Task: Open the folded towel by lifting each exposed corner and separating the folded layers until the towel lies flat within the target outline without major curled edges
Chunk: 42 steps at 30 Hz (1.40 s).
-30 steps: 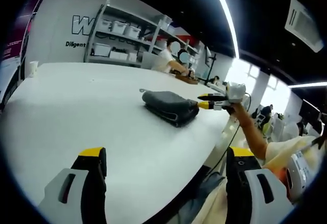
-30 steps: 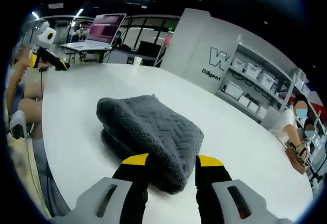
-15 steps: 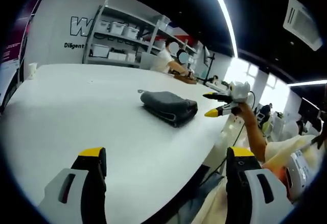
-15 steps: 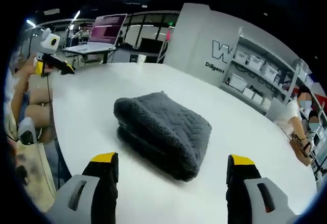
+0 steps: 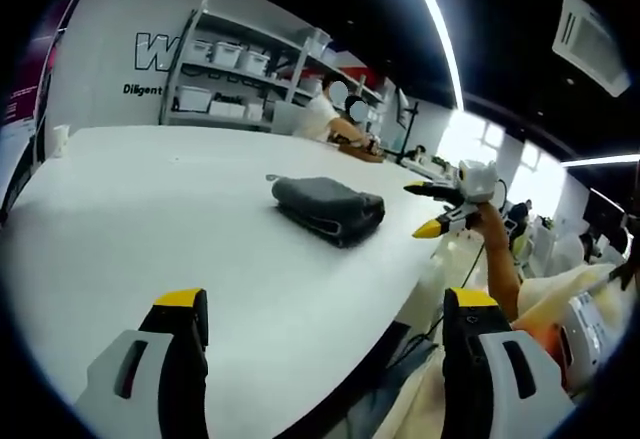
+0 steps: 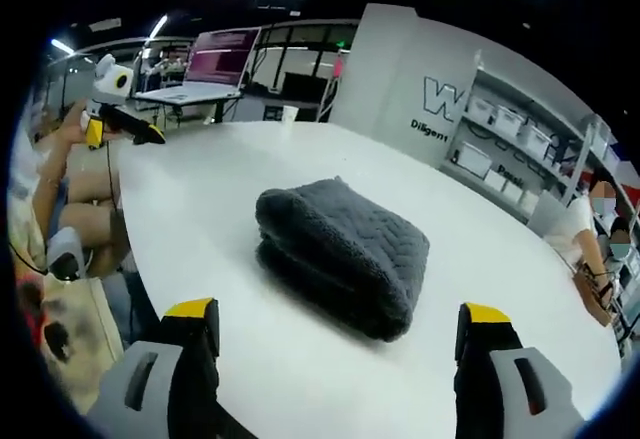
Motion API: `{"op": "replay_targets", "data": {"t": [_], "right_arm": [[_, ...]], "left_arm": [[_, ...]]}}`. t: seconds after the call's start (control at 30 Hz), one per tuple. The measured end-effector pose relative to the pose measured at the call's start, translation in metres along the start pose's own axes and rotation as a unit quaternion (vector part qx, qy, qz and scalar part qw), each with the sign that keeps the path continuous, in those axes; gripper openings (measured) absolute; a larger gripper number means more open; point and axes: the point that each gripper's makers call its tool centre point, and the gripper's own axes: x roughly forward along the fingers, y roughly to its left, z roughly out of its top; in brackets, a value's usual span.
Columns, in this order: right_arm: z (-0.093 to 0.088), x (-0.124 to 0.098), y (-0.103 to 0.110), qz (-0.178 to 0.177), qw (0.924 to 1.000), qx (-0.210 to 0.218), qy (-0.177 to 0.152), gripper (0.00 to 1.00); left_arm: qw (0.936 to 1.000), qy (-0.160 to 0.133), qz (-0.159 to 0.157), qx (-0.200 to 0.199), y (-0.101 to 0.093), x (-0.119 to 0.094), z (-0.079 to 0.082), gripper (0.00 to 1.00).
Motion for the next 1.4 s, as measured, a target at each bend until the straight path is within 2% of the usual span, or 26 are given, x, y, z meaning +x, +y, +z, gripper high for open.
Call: {"op": "replay_targets", "data": {"t": [0.3,0.53,0.9,1.27,1.4], "right_arm": [[-0.005,0.001,0.004,0.007,0.9998,-0.009,0.015,0.99],[-0.003,-0.001,0.008,0.012,0.9997,-0.014,0.013,0.99],[-0.008,-0.002,0.011,0.01,0.9994,-0.024,0.021,0.99],[-0.007,-0.002,0.013,0.016,0.9994,-0.026,0.018,0.98],[0.0,-0.002,0.019,0.02,0.9989,-0.042,0.009,0.95]], "left_arm": [[0.9999,0.004,-0.012,0.005,-0.01,0.005,-0.001,0.96],[0.9998,0.011,-0.01,0.011,-0.011,0.006,-0.004,0.96],[0.9999,-0.002,-0.011,0.007,-0.011,0.0,0.001,0.96],[0.9999,-0.001,-0.011,0.009,-0.014,0.001,-0.002,0.96],[0.9999,0.0,-0.011,0.009,-0.014,0.001,-0.002,0.96]]}}
